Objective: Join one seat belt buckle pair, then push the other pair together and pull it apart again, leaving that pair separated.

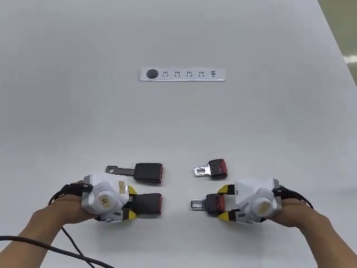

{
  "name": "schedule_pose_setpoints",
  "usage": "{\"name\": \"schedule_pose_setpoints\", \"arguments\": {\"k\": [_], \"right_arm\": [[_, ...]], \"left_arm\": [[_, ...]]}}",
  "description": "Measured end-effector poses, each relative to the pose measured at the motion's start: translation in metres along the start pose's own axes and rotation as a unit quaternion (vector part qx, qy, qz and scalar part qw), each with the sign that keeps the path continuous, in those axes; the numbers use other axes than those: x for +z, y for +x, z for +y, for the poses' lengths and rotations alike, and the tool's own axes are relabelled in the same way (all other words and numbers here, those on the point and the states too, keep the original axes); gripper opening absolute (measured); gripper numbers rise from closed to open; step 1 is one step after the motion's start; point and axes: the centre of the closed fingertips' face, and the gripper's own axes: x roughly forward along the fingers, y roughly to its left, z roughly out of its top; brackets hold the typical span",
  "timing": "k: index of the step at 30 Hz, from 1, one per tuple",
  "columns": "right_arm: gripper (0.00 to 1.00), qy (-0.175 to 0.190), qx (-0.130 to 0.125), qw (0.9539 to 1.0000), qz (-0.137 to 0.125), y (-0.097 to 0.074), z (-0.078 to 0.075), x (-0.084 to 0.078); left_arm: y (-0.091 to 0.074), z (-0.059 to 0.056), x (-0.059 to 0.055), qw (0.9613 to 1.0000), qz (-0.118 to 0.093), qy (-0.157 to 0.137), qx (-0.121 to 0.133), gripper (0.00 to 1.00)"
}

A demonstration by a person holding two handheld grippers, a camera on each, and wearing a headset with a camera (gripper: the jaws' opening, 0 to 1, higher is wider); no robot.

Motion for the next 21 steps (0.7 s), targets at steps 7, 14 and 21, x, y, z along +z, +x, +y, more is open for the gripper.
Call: {"name": "schedule_pose_setpoints", "arguments": {"k": [7, 14, 21], "right_arm": [[0.30, 0.000, 0.001, 1.0000, -0.001, 0.000, 0.001, 0.009], [0.30, 0.003, 0.000, 1.0000, -0.004, 0.000, 0.003, 0.020], [0.30, 0.003, 0.001, 1.0000, -0.008, 0.004, 0.003, 0.028]], "left_arm": [[0.001, 0.001, -0.002, 1.0000, 0.002, -0.004, 0.000, 0.30], [0.000, 0.001, -0.001, 1.0000, 0.003, -0.005, -0.001, 0.30], [-0.001, 0.000, 0.001, 1.0000, 0.004, -0.005, -0.002, 0.30]]}}
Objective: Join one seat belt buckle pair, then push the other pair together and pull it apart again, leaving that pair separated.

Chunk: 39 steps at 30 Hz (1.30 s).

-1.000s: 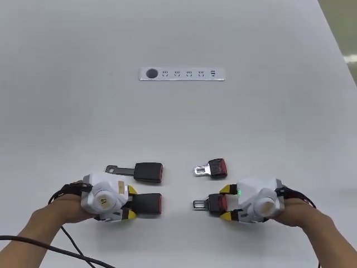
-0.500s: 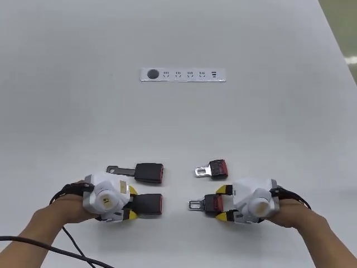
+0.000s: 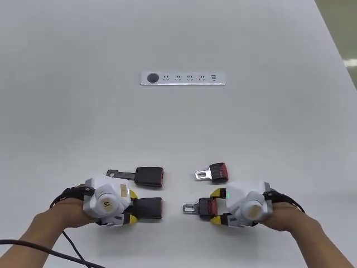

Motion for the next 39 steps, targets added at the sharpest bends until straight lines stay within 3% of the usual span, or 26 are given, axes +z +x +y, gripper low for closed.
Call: {"name": "schedule_pose_setpoints", "arguments": {"k": [27, 39], "right_arm": [[0.30, 0.003, 0.008, 0.9999, -0.015, 0.036, -0.003, 0.016], [0.30, 0.002, 0.012, 0.9998, -0.016, 0.041, 0.000, 0.028]], "left_arm": [[0.002, 0.002, -0.003, 1.0000, 0.000, -0.006, -0.001, 0.30], [0.003, 0.002, -0.004, 1.0000, 0.000, -0.006, -0.002, 0.30]]}}
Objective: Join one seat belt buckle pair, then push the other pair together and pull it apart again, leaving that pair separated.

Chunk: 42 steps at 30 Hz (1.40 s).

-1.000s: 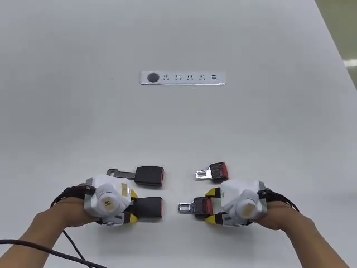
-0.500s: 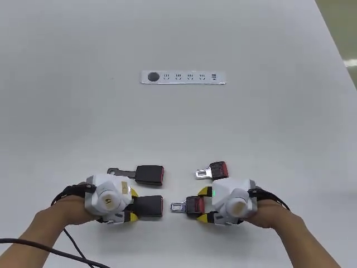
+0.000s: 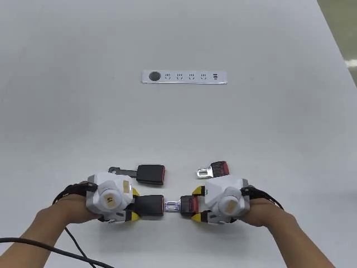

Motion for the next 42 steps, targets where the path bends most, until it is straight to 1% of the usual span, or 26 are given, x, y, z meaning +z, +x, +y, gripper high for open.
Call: {"name": "schedule_pose_setpoints", "arguments": {"k": [11, 15, 19, 21, 22, 32, 42], "right_arm": [[0.30, -0.002, 0.001, 1.0000, -0.003, 0.006, -0.001, 0.006], [0.30, 0.008, 0.001, 0.9999, -0.009, 0.009, 0.001, 0.011], [0.30, 0.004, -0.001, 0.9999, -0.013, 0.012, 0.002, 0.014], [0.30, -0.005, -0.005, 0.9999, -0.011, 0.014, 0.002, 0.014], [0.30, -0.004, -0.005, 0.9999, -0.013, 0.013, 0.003, 0.015], [0.29, -0.005, -0.006, 0.9999, -0.015, 0.012, 0.002, 0.015], [0.28, 0.007, -0.008, 0.9998, -0.017, 0.016, 0.000, 0.014]], "left_arm": [[0.000, 0.000, 0.000, 1.0000, -0.001, 0.004, 0.000, 0.30], [-0.001, -0.001, 0.002, 1.0000, -0.001, 0.006, 0.000, 0.30], [-0.002, -0.002, 0.002, 1.0000, -0.002, 0.007, 0.000, 0.30], [-0.002, -0.001, 0.001, 1.0000, -0.005, 0.005, 0.000, 0.30], [-0.002, -0.001, 0.001, 1.0000, -0.007, 0.005, 0.000, 0.30], [-0.002, -0.002, 0.001, 0.9999, -0.007, 0.004, 0.005, 0.29], [-0.002, -0.001, 0.002, 0.9999, -0.007, -0.002, 0.009, 0.29]]}}
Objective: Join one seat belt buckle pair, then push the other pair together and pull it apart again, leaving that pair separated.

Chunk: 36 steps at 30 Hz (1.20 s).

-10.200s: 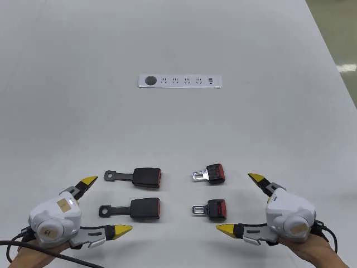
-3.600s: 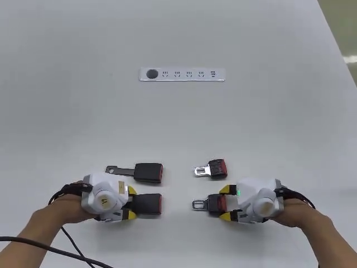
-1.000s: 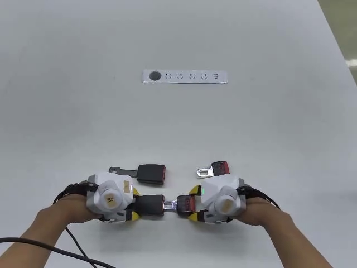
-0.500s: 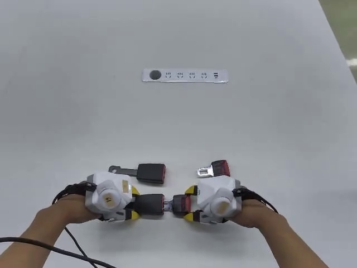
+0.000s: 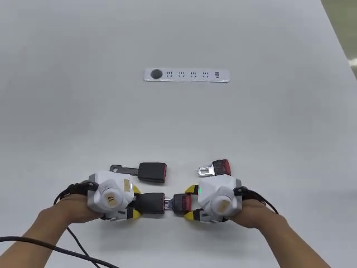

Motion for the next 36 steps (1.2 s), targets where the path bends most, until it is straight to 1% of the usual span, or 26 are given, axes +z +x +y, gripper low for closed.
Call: {"name": "schedule_pose_setpoints", "arguments": {"k": [8, 11, 12, 14, 15, 24, 27, 36], "right_arm": [[0.27, 0.005, 0.002, 1.0000, 0.003, -0.002, 0.000, 0.003], [0.27, 0.005, 0.003, 1.0000, 0.001, 0.001, 0.001, 0.006], [0.27, 0.015, 0.004, 0.9999, -0.007, 0.003, 0.002, 0.011], [0.27, 0.012, 0.003, 0.9999, -0.006, 0.007, -0.001, 0.012], [0.27, 0.012, 0.003, 0.9999, -0.001, 0.007, -0.002, 0.011], [0.26, 0.023, 0.001, 0.9997, -0.002, 0.008, 0.000, 0.012], [0.26, 0.025, 0.000, 0.9997, -0.002, 0.008, 0.001, 0.013], [0.26, 0.021, 0.002, 0.9998, -0.004, 0.009, 0.001, 0.015]], "left_arm": [[0.001, 0.001, -0.001, 1.0000, -0.002, 0.000, -0.001, 0.28], [0.001, 0.001, -0.001, 1.0000, -0.002, 0.002, -0.002, 0.28], [0.001, 0.001, -0.001, 1.0000, -0.002, 0.002, -0.002, 0.28], [0.001, 0.001, 0.000, 1.0000, -0.002, 0.000, -0.001, 0.28], [0.001, 0.001, -0.001, 1.0000, -0.002, -0.001, -0.001, 0.28], [0.000, 0.001, 0.001, 1.0000, 0.000, 0.000, -0.001, 0.27], [0.000, 0.001, 0.001, 1.0000, -0.002, -0.001, -0.001, 0.27], [0.001, 0.001, 0.000, 0.9999, 0.004, 0.010, -0.005, 0.27]]}}
